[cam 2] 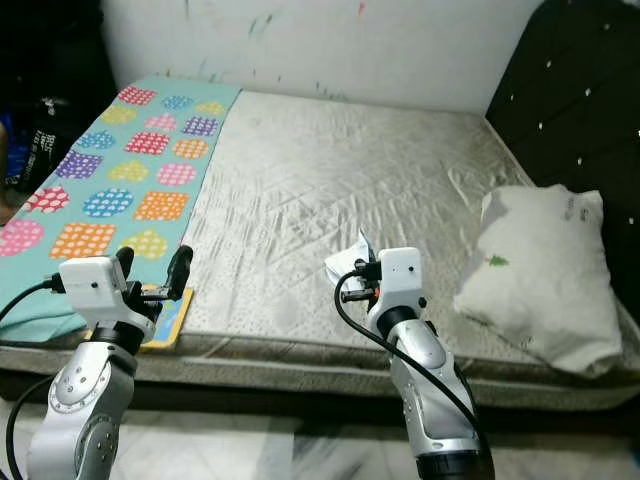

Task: Clean up the room

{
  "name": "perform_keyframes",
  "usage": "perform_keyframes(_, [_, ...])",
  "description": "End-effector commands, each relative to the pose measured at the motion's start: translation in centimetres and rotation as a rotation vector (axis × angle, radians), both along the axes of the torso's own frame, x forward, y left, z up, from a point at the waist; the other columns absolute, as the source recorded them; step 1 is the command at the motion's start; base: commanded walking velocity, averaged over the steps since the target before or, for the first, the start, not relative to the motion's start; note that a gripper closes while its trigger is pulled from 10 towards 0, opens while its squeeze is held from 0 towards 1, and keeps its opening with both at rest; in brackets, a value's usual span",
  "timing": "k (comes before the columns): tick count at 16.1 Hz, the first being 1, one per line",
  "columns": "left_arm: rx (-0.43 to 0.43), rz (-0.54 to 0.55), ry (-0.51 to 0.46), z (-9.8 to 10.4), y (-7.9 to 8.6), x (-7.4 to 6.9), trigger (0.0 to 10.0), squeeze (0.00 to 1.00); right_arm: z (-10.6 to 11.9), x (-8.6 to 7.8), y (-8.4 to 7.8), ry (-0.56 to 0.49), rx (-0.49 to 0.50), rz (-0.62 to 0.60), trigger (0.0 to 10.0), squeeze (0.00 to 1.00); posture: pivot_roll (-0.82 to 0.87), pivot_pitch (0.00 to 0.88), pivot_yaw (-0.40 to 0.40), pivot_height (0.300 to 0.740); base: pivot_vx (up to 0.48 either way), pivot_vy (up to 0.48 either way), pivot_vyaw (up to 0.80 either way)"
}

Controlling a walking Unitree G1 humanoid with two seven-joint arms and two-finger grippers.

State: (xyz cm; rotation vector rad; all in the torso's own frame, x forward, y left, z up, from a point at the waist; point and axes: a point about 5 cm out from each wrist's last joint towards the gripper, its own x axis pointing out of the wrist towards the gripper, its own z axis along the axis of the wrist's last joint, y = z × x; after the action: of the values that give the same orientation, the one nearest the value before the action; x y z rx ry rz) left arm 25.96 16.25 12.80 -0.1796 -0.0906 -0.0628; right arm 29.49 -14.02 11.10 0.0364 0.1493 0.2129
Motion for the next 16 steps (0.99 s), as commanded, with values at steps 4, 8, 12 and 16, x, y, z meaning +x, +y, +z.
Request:
perform_keyframes(4, [-0.001, -0.028, -0.019, 0.22, -0.45, -0.19, 10.0, 0.0, -0.17, 0.0, -0.47, 0.006, -0.024, -0.003, 10.0, 0.0, 0.0, 0.006, -0.057, 0.74, 0.127, 0.0, 0.0])
perform_keyframes(8, [0.002, -0.031, -0.024, 0.26, -0.47, -0.13, 10.0, 0.0, -0.13, 0.13, -0.4, 0.003, -0.026, 0.003, 10.0, 0.0, 0.0, 0.0, -0.06, 0.74, 0.305, 0.0, 0.0])
perform_keyframes(12, [0.003, -0.034, -0.027, 0.28, -0.49, -0.09, 10.0, 0.0, -0.09, 0.19, -0.4, 0.0, -0.028, 0.006, 10.0, 0.0, 0.0, 0.0, -0.061, 0.74, 0.322, 0.0, 0.0])
perform_keyframes(16, [0.008, -0.033, -0.027, 0.25, -0.42, -0.09, 10.0, 0.0, -0.14, 0.12, -0.47, -0.001, -0.039, 0.016, 10.0, 0.0, 0.0, 0.0, -0.06, 0.74, 0.335, 0.0, 0.0])
